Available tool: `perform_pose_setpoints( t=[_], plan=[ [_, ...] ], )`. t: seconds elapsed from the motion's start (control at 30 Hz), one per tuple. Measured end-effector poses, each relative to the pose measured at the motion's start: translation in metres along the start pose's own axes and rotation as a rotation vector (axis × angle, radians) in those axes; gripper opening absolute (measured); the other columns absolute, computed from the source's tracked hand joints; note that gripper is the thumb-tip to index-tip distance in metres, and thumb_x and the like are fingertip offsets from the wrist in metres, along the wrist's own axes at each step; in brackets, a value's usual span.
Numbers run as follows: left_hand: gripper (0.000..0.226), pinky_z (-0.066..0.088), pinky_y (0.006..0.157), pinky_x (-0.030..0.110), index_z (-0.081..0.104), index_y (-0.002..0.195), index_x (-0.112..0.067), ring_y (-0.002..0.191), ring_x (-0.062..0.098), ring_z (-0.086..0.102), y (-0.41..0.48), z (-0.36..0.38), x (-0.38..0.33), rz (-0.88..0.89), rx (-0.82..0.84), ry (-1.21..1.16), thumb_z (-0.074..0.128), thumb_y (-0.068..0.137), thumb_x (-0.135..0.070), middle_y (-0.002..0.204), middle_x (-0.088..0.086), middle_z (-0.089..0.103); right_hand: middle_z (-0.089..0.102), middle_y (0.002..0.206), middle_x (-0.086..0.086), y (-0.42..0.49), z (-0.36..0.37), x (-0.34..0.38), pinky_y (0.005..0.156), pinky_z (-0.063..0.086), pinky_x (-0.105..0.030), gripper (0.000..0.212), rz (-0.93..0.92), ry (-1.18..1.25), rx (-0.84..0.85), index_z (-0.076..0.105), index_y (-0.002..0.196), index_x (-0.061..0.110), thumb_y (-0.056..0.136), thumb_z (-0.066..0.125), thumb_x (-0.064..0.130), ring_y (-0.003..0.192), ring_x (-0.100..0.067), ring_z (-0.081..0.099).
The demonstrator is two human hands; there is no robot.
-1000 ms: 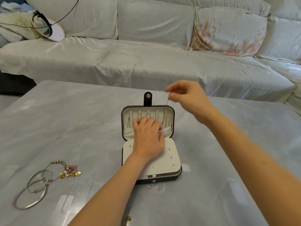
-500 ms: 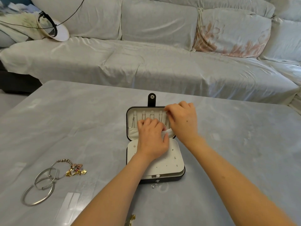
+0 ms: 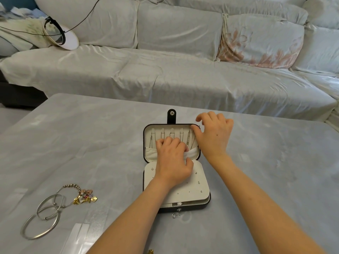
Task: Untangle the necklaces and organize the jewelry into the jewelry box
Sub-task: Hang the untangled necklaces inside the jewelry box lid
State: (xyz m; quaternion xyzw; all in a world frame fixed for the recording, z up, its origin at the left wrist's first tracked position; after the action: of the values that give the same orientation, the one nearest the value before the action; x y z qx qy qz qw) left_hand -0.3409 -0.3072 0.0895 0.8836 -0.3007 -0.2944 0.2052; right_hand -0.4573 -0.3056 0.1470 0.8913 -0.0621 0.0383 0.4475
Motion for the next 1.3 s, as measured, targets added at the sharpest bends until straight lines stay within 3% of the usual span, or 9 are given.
perform_pose_setpoints(
  t=[0.17,0.33,0.53,0.73,0.97,1.13,1.2,1.3],
  plan=[
    [0.027,0.023,0.074,0.033,0.059,0.070,-0.015,0.072,0.022,0.048,0.001,0.000,0.000,0.004,-0.011,0.012,0.039,0.062,-0.031,0.072,-0.004,0.054,0.059,0.100,0.004,0.001,0.026,-0.027,0.085,0.037,-0.031,0.024,0.364,0.408,0.446,0.063,0.094,0.029,0.073,0.075,0.031,0.098,-0.015,0.051],
    [0.028,0.022,0.074,0.033,0.061,0.071,-0.016,0.072,0.021,0.049,0.002,0.000,0.000,0.004,-0.003,0.025,0.039,0.062,-0.032,0.072,-0.004,0.055,0.065,0.098,-0.001,-0.014,0.035,-0.022,0.072,0.050,-0.015,0.025,0.661,0.945,0.733,0.063,0.109,0.018,0.085,0.066,0.012,0.088,-0.011,0.060],
    [0.031,0.021,0.072,0.033,0.062,0.071,-0.016,0.071,0.023,0.050,0.003,0.004,0.002,-0.011,0.040,0.080,0.038,0.060,-0.033,0.071,-0.003,0.055,0.066,0.100,-0.009,-0.033,0.042,-0.021,0.077,0.057,-0.029,0.044,0.714,0.990,0.642,0.059,0.118,0.022,0.084,0.059,-0.006,0.084,-0.016,0.062],
    [0.040,0.018,0.081,0.034,0.065,0.094,-0.017,0.092,0.023,0.047,0.005,0.013,0.008,-0.076,0.172,0.132,0.042,0.065,-0.033,0.091,-0.001,0.058,0.064,0.103,-0.009,-0.044,0.052,-0.022,0.075,0.056,-0.023,0.059,0.742,1.026,0.692,0.051,0.129,0.020,0.079,0.062,-0.011,0.089,-0.014,0.062],
    [0.055,0.016,0.087,0.033,0.053,0.116,-0.021,0.103,0.020,0.042,0.007,0.017,0.009,-0.102,0.273,0.184,0.032,0.069,-0.039,0.108,-0.004,0.055,0.068,0.099,-0.012,-0.050,0.054,-0.028,0.078,0.054,-0.029,0.035,0.828,1.047,0.676,0.055,0.125,0.015,0.092,0.050,0.005,0.084,-0.016,0.064],
    [0.055,0.016,0.086,0.035,0.053,0.120,-0.024,0.104,0.022,0.043,0.006,0.022,0.008,-0.078,0.296,0.242,0.030,0.074,-0.044,0.106,-0.002,0.054,0.065,0.104,-0.022,-0.056,0.054,-0.028,0.088,0.050,-0.043,0.038,0.841,0.995,0.716,0.060,0.113,0.027,0.091,0.040,0.004,0.084,-0.019,0.059],
    [0.054,0.015,0.085,0.034,0.056,0.118,-0.026,0.104,0.021,0.044,0.006,0.022,0.009,-0.090,0.313,0.241,0.030,0.074,-0.044,0.106,-0.003,0.055,0.067,0.098,-0.020,-0.059,0.052,-0.028,0.090,0.049,-0.045,0.040,0.841,0.980,0.739,0.060,0.115,0.024,0.090,0.039,0.002,0.082,-0.020,0.059],
    [0.051,0.017,0.090,0.036,0.056,0.120,-0.027,0.108,0.021,0.043,0.009,0.025,0.011,-0.126,0.418,0.269,0.030,0.081,-0.048,0.110,-0.002,0.055,0.065,0.094,-0.005,-0.061,0.044,-0.029,0.089,0.047,-0.037,0.038,0.812,0.843,0.733,0.052,0.127,0.015,0.093,0.039,0.003,0.085,-0.016,0.058]
  ],
)
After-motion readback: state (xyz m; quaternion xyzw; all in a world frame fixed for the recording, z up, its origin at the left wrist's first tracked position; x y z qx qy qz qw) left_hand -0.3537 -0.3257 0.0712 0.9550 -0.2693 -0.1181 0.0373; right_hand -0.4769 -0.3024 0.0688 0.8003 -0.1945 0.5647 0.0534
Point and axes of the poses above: each hand's wrist, its own y-axis towards the middle knuckle, its own z-axis out of the palm, x = y × z, the point moved 6 cm from there along y, towards the middle knuckle
